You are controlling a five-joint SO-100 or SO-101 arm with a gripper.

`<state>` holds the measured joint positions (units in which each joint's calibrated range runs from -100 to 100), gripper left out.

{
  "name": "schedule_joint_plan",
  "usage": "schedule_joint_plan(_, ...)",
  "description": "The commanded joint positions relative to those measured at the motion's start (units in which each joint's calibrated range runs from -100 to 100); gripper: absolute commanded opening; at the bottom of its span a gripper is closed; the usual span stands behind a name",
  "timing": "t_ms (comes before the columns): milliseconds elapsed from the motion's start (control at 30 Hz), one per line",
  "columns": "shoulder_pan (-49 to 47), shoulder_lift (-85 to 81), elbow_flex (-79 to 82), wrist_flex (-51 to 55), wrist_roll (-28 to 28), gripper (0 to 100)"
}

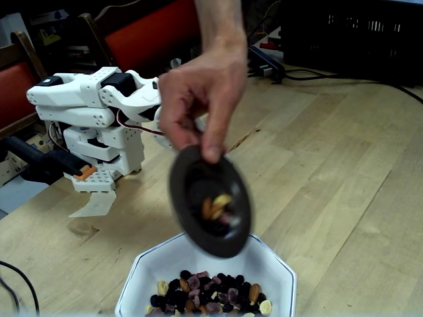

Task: Use spoon to transfer food from the white bowl to brown plate

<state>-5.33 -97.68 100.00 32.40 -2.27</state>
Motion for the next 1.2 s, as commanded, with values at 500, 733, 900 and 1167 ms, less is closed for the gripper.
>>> schedule_joint_plan(500,3.7,-0.4,-2.2,-35.5,7.9,3)
schedule_joint_plan(733,3.7,2.0,-2.2,-35.5,7.8,3)
schedule_joint_plan(900,3.7,2.0,-2.2,-35.5,7.8,3)
schedule_joint_plan(1167,3.7,2.2,-2.2,-35.5,7.8,3)
